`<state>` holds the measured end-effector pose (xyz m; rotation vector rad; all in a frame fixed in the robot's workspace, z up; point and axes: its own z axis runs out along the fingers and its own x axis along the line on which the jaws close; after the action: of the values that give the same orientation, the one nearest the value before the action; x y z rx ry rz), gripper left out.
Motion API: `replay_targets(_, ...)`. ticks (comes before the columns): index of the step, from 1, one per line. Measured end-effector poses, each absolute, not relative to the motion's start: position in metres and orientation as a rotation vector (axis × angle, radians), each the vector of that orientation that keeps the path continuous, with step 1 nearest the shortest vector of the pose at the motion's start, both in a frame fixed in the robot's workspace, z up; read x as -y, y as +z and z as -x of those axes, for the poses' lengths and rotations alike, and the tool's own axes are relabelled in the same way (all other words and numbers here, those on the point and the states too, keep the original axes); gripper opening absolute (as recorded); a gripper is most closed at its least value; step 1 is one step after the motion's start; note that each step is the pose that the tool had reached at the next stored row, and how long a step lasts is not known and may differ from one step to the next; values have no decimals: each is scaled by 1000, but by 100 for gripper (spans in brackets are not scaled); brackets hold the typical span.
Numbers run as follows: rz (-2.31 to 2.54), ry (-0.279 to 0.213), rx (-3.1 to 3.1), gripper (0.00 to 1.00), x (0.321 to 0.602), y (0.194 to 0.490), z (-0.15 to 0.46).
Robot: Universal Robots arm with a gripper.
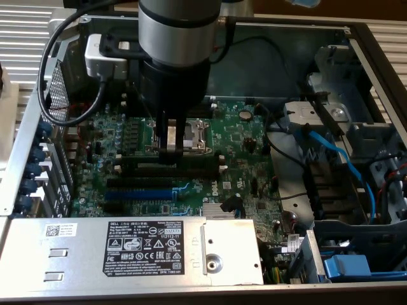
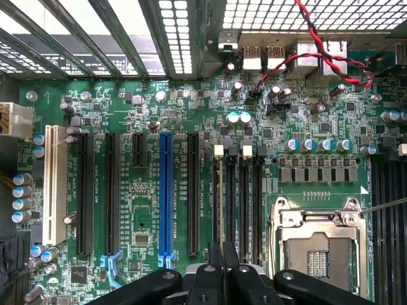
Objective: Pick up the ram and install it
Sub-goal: 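Insert the ram into the slot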
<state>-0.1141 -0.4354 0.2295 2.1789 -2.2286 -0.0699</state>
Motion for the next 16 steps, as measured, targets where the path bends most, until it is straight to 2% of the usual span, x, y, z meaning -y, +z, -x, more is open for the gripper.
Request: replay_targets(16, -2179, -70, 2229, 12, 435, 227, 114)
